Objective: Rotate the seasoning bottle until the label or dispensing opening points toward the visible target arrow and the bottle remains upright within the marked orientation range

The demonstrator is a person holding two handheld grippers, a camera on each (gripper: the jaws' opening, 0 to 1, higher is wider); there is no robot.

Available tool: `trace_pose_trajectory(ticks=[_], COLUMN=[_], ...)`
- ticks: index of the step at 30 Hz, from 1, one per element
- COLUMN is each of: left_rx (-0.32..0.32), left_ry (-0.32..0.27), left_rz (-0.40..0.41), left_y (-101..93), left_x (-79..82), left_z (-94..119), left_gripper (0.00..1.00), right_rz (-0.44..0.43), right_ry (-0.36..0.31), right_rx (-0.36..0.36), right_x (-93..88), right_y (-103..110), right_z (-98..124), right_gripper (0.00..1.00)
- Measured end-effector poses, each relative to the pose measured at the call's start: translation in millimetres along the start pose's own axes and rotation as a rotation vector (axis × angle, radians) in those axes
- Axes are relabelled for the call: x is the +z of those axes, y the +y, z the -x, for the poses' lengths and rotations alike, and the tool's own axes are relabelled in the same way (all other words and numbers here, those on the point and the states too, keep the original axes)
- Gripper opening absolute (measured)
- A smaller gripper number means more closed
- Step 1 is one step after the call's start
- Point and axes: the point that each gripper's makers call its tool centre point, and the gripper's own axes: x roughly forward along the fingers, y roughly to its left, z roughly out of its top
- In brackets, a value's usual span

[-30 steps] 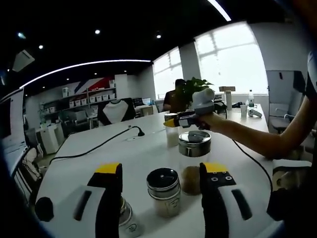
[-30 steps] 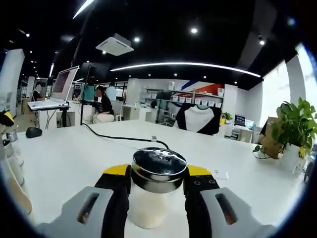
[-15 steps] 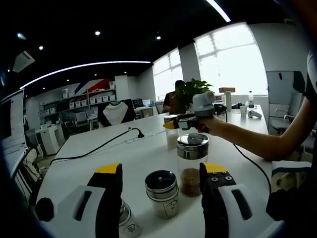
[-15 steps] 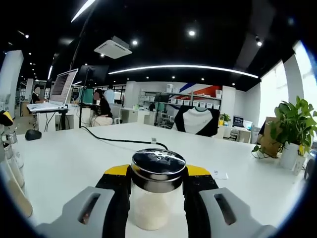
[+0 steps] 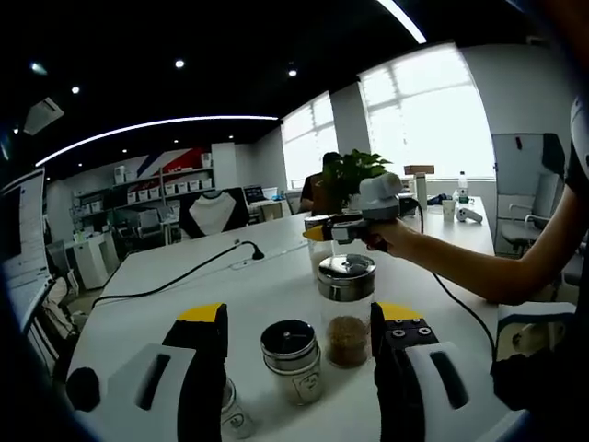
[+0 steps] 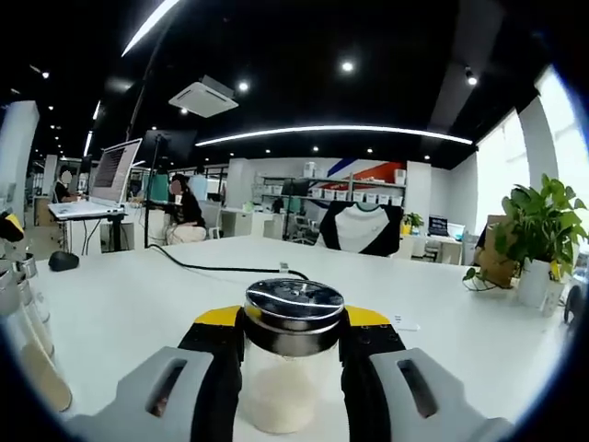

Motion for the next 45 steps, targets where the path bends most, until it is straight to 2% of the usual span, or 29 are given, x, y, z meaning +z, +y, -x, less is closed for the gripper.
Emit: trace_pose_trajectory(ticks=[5, 8, 21, 30, 35, 45], left_rx=[-0.001, 0.002, -0.025, -0.033, -0.041, -0.077], left_ry=[-0.005, -0.004, -0.014, -0.011, -0.012, -0.045], left_rz=[-0.005, -0.003, -0.001, -0.001, -0.004, -0.025], left_y=[-1.3, -2.7, -18.7, -23.1, -25.5, -36.1], left_x=[1.2, -1.6, -4.9, -9.0, -9.6, 2.4], left_z=[3.4, 6.4, 12.4, 16.3, 16.9, 12.0], left_gripper=[0.66, 0.66, 0.66, 0.65, 0.65, 0.65], right_rz=[0.020, -0.004, 0.013, -0.020, 0.004, 0.004], right_ry=[-0.009, -0.027, -0.064, -0.078, -0.072, -0.074], right_rx=[0.025, 0.041, 0.063, 0.045, 0.036, 0.035], right_x=[5.8, 11.3, 31.9, 28.1, 26.9, 28.3], right_y=[10.0, 14.1, 27.6, 30.5, 31.2, 36.2], right_z=[7.6, 16.8, 46.4, 58.7, 66.3, 84.9], right_gripper=[0.38, 0.38, 0.38, 0.38, 0.38, 0.38])
